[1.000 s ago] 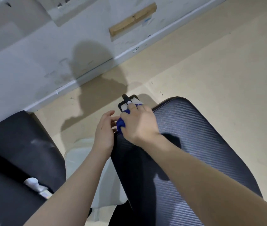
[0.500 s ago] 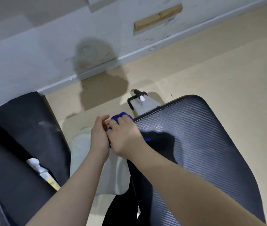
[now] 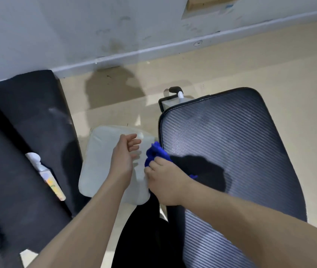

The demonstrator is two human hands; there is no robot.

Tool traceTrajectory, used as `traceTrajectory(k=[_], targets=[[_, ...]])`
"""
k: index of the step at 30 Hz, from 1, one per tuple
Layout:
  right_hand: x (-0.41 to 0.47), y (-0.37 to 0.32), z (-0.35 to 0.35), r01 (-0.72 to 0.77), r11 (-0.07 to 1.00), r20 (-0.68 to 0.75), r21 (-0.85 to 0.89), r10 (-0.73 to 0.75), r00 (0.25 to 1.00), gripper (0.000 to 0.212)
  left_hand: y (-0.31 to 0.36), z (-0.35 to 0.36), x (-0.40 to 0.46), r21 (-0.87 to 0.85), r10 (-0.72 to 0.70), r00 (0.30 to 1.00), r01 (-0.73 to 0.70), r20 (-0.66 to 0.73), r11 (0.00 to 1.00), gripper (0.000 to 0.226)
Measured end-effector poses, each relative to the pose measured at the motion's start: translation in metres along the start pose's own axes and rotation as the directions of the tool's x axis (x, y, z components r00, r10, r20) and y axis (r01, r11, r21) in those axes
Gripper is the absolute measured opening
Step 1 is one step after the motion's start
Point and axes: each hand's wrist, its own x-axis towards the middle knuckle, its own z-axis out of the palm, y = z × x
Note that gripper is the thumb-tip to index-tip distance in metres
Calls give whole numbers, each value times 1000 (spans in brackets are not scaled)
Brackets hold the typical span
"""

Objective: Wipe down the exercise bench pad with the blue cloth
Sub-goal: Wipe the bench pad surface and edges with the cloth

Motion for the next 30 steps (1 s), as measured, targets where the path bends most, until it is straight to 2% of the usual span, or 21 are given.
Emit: traceTrajectory(k=[4,7,9,10,12,14,16,17,20,22,25,27,30], targets=[[16,32,-15,-90,977,-251,-192,39,967,7,-23,-17,-9,84,141,990,-139,-14,987,44],[26,29,-15,-263,956,-336,-127,208,919,22,-45,-29,-11,144,213,977,-206,-31,968,43],[21,3,-4,-275,960,-353,-54,239,905,19,-60,-35,-19,135,210,978,-207,-13,969,41],[16,-15,9,-247,968,-316,-33,225,922,17,-67,-39,-26,135,199,980,-197,-3,971,39],[-6,-60,32,-165,986,-146,-7,163,976,21,-76,-47,-47,152,178,984,-180,25,972,37],[-32,-96,40,-112,988,-28,102,115,993,22,-81,-55,-72,154,173,983,-182,68,971,37],[-40,-98,37,-62,997,27,43,61,998,24,-83,-62,-93,149,160,983,-173,91,974,37],[-39,-92,33,-52,999,1,-1,52,999,27,-84,-65,-100,147,152,984,-165,96,975,37],[-24,-72,25,-208,971,-101,-115,197,975,33,-87,-76,-105,191,138,982,-160,126,968,33],[-13,-76,31,-355,930,-134,-92,341,930,36,-92,-83,-100,220,132,983,-158,131,963,33],[-16,-108,50,-405,914,-124,-30,399,909,36,-103,-90,-94,231,114,981,-148,154,962,34],[-29,-138,62,-380,925,-41,5,379,924,35,-112,-95,-95,257,89,978,-136,188,957,33],[-52,-196,84,-360,926,171,114,339,925,31,-123,-99,-105,304,43,968,-120,247,945,25]])
